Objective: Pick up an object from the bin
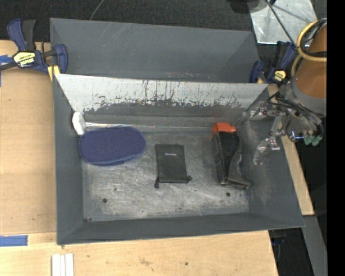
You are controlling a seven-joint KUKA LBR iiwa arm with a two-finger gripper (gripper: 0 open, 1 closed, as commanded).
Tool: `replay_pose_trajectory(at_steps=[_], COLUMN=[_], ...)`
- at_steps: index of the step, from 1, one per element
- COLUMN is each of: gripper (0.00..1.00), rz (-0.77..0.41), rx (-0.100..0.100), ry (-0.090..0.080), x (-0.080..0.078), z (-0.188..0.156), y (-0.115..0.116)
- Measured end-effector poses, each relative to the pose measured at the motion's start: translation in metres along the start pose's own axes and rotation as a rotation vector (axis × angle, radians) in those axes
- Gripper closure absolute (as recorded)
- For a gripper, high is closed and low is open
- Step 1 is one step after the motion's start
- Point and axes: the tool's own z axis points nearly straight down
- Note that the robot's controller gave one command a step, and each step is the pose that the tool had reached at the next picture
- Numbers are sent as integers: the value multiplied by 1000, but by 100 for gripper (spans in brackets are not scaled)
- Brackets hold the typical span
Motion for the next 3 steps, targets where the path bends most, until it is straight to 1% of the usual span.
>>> replay_pose_trajectory(at_steps=[1, 2, 3], gripper=[0, 0, 0], rz=[108, -120, -101], rx=[-2, -1, 2], ry=[8, -1, -9], x=[-11, -18, -23], z=[119, 171, 173], y=[31, 107, 138])
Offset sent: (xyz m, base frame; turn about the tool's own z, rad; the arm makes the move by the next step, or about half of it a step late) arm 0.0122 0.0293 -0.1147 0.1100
